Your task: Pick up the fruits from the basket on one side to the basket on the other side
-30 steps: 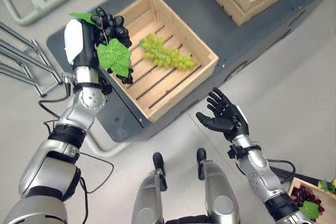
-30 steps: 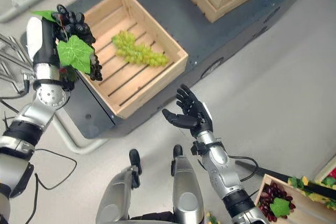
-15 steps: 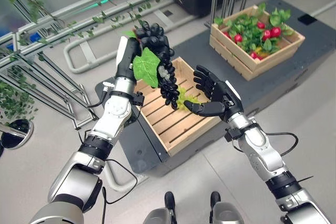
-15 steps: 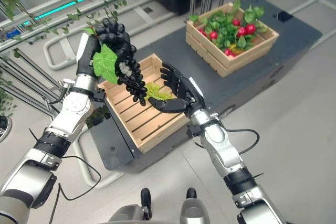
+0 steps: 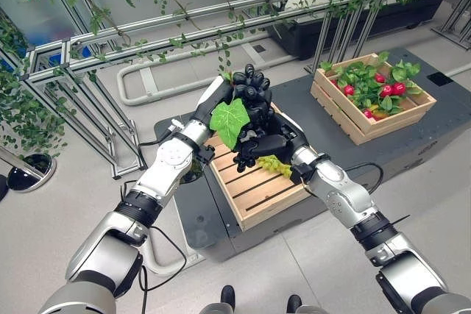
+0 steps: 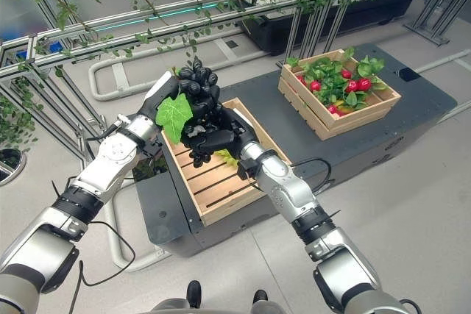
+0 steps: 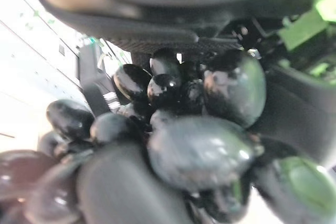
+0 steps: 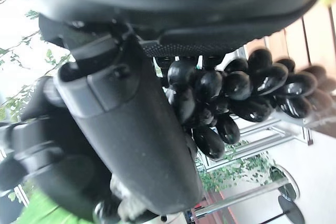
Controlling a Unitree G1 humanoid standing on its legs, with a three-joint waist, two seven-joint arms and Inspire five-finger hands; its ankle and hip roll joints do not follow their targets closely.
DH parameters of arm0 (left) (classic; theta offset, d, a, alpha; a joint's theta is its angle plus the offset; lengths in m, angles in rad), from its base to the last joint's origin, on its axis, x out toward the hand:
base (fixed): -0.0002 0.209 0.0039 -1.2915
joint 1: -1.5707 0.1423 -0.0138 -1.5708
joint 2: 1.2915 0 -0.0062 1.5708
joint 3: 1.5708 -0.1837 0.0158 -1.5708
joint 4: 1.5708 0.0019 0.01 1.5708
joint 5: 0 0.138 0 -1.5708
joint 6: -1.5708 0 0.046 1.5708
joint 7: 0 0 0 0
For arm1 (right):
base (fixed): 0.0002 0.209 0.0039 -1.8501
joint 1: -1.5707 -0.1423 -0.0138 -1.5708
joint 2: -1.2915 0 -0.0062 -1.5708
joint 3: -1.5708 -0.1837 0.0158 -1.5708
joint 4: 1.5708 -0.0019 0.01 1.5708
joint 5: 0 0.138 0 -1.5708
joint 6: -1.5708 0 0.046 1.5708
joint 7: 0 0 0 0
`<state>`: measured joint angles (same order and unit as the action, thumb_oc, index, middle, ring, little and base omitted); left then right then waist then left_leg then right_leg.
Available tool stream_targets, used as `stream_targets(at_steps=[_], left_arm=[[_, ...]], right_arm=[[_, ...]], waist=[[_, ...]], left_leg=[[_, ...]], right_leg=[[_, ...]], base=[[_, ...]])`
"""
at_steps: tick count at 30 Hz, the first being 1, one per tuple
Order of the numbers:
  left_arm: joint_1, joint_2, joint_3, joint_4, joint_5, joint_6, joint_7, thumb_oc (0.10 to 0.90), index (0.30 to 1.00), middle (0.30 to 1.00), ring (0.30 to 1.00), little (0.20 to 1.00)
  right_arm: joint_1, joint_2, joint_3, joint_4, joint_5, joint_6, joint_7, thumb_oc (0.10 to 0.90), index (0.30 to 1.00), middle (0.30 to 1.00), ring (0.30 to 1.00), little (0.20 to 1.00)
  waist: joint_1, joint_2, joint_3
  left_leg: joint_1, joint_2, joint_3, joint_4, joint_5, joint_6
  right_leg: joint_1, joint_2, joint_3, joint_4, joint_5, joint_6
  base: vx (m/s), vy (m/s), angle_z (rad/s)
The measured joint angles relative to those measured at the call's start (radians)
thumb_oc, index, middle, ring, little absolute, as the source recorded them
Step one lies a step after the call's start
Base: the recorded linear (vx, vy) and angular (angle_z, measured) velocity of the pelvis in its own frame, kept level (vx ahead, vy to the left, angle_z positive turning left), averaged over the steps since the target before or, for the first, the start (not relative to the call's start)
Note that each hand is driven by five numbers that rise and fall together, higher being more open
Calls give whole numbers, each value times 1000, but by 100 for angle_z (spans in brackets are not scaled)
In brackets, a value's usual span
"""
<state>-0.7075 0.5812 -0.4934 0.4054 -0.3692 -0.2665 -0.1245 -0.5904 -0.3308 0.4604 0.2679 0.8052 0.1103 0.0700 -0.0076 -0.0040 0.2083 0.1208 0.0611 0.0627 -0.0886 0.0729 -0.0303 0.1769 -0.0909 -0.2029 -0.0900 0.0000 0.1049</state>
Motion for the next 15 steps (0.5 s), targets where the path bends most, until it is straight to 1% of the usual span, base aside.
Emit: stream_targets(at_steps=[2, 5, 10, 11, 15], left_arm=[[0, 21, -8, -11, 0, 0, -17, 400, 300, 300, 300, 300], [0, 24, -9, -11, -1, 1, -31, 400, 300, 300, 300, 300], [0, 24, -9, -13, -18, 3, -38, 400, 300, 300, 300, 300], [0, 24, -9, -13, -35, 6, -40, 400, 300, 300, 300, 300], [0, 25, -7, -26, -39, 14, -40, 400, 300, 300, 300, 300]], right_arm=[[0, -3, 16, 1, 33, 1, 0, 800, 900, 900, 900, 900], [0, -1, 20, 2, 63, 5, 0, 800, 900, 900, 900, 900], [0, 3, 21, 2, 73, 7, -3, 800, 900, 900, 900, 900], [0, 3, 21, 2, 93, 7, -3, 400, 300, 300, 300, 300], [1, 10, 22, 7, 110, -1, -11, 400, 300, 300, 300, 300]], waist=[[-3, -3, -5], [-2, -3, -10], [-1, -3, -11], [-1, -3, -11], [-2, -3, -11]], left_leg=[[1, 0, 0, 0, 0, 0], [3, 0, 0, 0, 0, 0], [7, 0, 0, 0, 0, 0], [7, 0, 0, 0, 0, 0], [8, 1, 0, 0, 0, 0]], right_leg=[[0, 0, 0, 0, 0, 0], [2, 0, 0, 0, 0, 0], [6, 0, 0, 0, 0, 0], [7, 0, 0, 0, 0, 0], [7, 0, 0, 0, 0, 0]], base=[[0, 0, 0], [0, 0, 0], [0, 0, 0], [0, 0, 0], [0, 0, 0]])
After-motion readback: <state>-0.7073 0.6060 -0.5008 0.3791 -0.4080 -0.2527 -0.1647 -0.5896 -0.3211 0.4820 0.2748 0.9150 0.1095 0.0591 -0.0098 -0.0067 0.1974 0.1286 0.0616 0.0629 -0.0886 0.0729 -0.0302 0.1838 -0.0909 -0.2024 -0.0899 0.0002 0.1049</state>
